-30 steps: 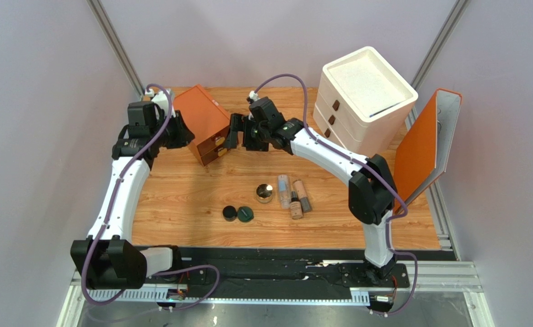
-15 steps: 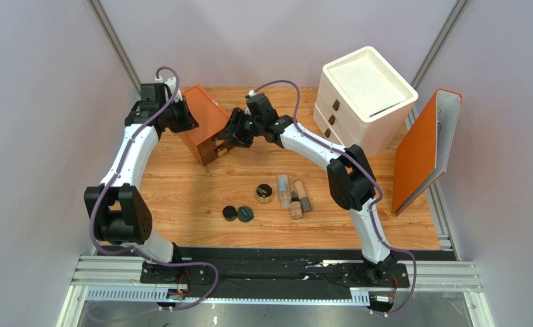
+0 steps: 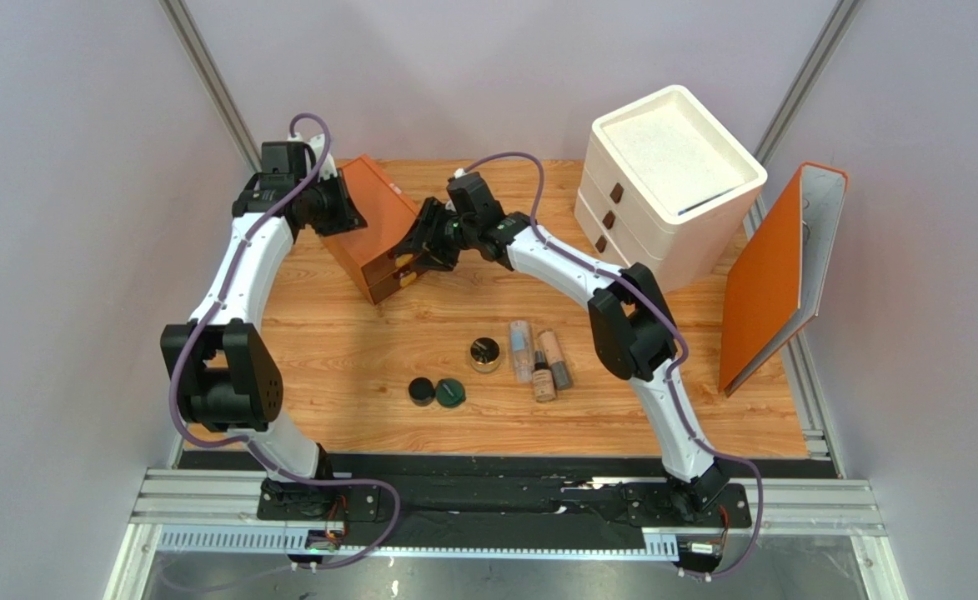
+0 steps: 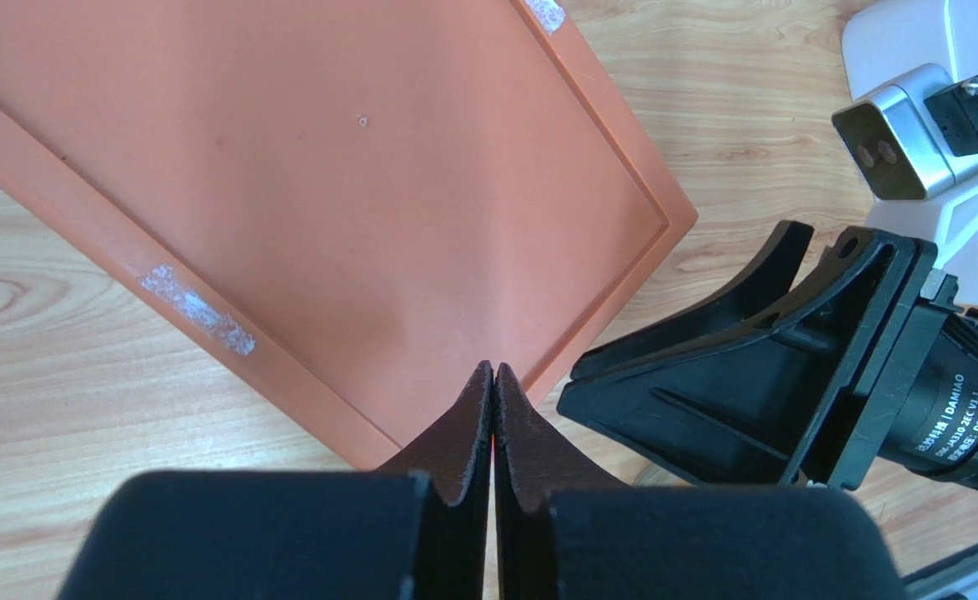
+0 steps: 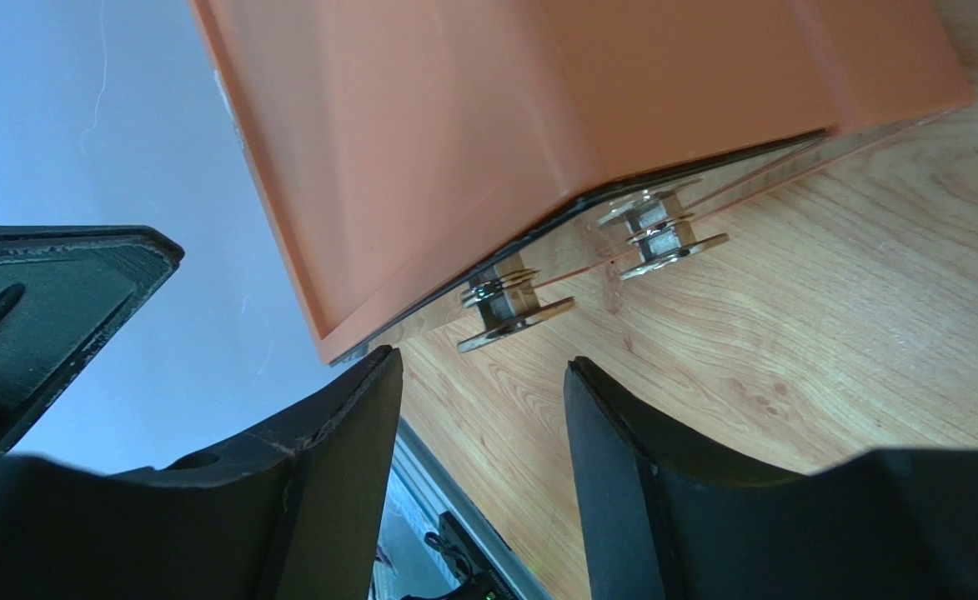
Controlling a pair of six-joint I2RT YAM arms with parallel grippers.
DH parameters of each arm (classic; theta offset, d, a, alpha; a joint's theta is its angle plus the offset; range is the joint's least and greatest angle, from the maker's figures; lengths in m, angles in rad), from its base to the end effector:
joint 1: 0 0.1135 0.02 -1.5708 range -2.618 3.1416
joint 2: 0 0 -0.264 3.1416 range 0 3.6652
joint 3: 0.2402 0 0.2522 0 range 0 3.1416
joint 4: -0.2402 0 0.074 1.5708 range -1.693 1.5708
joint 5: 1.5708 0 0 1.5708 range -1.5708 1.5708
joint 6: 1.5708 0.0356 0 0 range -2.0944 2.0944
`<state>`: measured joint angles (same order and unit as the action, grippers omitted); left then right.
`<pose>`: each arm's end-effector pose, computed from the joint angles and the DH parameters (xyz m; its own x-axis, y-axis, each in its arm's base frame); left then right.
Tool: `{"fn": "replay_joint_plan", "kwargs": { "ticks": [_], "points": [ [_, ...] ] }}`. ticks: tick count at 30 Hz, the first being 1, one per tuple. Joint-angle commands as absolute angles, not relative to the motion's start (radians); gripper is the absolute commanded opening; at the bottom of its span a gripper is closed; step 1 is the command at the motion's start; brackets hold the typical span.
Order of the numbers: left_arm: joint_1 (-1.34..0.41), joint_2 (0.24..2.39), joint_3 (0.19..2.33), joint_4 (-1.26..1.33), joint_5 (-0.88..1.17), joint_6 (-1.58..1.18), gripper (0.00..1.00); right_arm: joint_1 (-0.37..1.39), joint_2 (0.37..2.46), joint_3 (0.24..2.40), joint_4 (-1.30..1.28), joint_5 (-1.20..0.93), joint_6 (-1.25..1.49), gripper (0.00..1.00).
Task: Organize the makeup
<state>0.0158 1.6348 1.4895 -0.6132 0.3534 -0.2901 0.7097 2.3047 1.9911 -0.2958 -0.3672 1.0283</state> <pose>0.3661 -0.0065 0.3270 -0.7266 -0.2799 -0.6274 0.0298 0.8996 -0.4357 0.3985 0.3591 0.2297 -0.9362 0.2495 -0.2474 -0.0574 0.5859 0.8083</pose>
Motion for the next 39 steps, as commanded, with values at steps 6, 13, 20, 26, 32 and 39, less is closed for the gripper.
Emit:
{"fn": "replay_joint_plan", "kwargs": {
  "ticks": [6, 13, 20, 26, 32, 39],
  "points": [
    [0.021, 1.698, 1.589, -0.686, 0.379, -0.264, 0.0, 0.684, 2.37, 2.089, -0.324, -0.336, 1.057, 0.54],
    [0.023, 1.766, 1.654, -0.756, 0.368, -0.268, 0.0, 0.68, 2.431, 2.155, -0.426, -0.311, 1.06, 0.52],
    [0.021, 1.85, 1.738, -0.86, 0.307, -0.284, 0.0, 0.681, 2.415, 2.146, -0.474, -0.327, 1.02, 0.4],
    [0.021, 1.911, 1.784, -0.923, 0.255, -0.308, 0.0, 0.677, 2.362, 2.131, -0.561, -0.321, 0.948, 0.3],
    [0.021, 1.948, 1.818, -0.959, 0.242, -0.325, 0.0, 0.663, 2.303, 2.08, -0.63, -0.37, 0.897, 0.25],
    [0.023, 1.956, 1.844, -0.973, 0.25, -0.333, 0.0, 0.666, 2.159, 1.933, -0.664, -0.4, 0.836, 0.25]
  ]
}}
